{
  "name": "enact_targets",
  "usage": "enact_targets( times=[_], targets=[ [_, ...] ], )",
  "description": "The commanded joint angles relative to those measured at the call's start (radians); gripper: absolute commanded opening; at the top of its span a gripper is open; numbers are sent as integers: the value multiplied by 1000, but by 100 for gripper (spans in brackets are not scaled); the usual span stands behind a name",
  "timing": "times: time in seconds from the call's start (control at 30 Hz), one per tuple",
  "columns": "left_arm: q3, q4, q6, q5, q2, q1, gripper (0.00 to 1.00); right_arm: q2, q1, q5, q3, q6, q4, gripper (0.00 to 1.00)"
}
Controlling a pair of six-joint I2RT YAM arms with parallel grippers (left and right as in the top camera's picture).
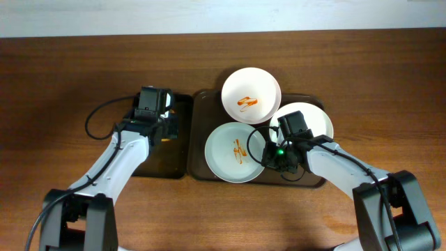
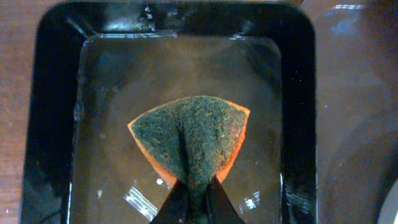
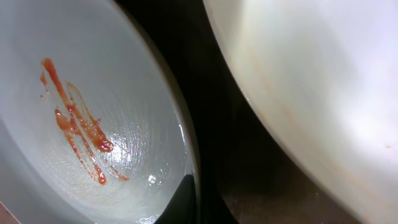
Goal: Clean dirty plates on tray and stack at the side
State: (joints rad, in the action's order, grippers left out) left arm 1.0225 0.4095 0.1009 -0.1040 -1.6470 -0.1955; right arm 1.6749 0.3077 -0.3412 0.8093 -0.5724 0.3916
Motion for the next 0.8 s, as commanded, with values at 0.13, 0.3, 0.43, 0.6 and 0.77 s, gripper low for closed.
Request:
enact_targets(
  times=[0.13,0.3,0.43,0.6,0.77],
  targets=[
    [7,-114,22,11,122,-3,0,16,13,8,5,14,8,4],
    [7,-144,15,11,271,-3,0,16,13,8,5,14,8,4],
    [7,-203,-58,11,306,-18,0,16,13,5,5,14,8,4],
    [7,-307,-140,10,323,-34,0,16,13,5,5,14,8,4],
    [7,-398,-164,10,323,-34,0,16,13,5,5,13,8,4]
  ],
)
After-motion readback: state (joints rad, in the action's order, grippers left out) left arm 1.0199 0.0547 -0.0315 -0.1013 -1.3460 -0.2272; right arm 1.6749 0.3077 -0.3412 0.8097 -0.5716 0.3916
